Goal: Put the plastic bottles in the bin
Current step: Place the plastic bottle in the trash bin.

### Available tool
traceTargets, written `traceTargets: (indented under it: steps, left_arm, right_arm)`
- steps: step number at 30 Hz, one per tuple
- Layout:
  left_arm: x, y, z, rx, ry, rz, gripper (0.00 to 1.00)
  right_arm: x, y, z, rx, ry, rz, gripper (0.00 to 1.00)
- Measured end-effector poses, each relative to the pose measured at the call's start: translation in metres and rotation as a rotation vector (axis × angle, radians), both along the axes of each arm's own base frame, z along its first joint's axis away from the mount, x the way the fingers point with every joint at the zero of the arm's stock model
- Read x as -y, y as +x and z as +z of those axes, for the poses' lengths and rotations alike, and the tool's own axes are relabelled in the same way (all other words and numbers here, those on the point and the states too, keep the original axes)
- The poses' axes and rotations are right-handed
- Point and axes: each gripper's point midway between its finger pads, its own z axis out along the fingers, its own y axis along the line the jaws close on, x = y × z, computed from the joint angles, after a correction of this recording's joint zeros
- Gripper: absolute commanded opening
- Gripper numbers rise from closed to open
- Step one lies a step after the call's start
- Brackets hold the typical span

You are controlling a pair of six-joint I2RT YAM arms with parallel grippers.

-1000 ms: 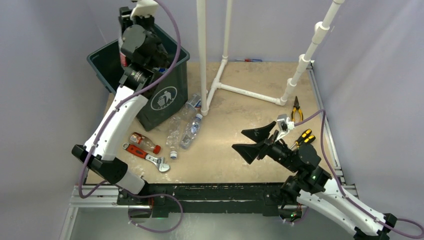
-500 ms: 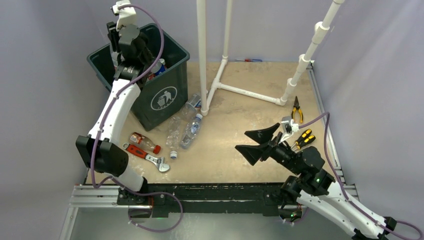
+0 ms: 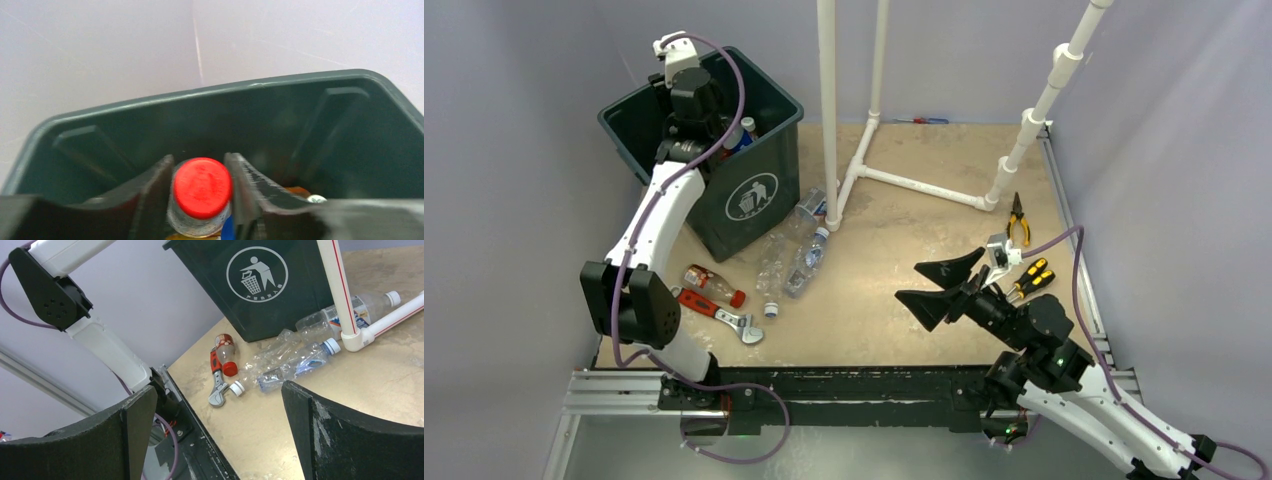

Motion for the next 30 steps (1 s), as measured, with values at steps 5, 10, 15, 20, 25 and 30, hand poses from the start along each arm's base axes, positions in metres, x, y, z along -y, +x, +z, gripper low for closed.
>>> traceTargets:
  steps: [5,10,15,20,25,30]
  left_arm:
    - [0.007,0.0,-0.006,-0.002,-0.045,-0.033,0.95]
    - [0.008,-0.017,0.016,0.042,-0.08,-0.049,0.99]
    - [0.004,-0.059,0.073,0.181,-0.145,-0.063,0.99]
    - [0.007,-0.123,0.126,0.331,-0.241,-0.135,0.99]
    - [0.02,-0.186,0.133,0.402,-0.378,-0.259,0.99]
    - [0.05,-0.224,0.082,0.334,-0.518,-0.417,0.99]
  right_arm:
    - [0.0,0.001,-0.001,-0.004,-0.004,-0.003,0.99]
    - [0.001,0.003,-0.002,-0.006,-0.004,-0.017,0.99]
    - [0.0,0.004,-0.004,-0.013,-0.012,-0.019,0.99]
    - [-0.002,0.009,-0.009,-0.046,-0.016,-0.03,0.99]
    - [-0.01,0.017,-0.025,-0.113,-0.049,-0.042,0.99]
    - [-0.017,0.022,-0.041,-0.175,-0.082,-0.044,0.99]
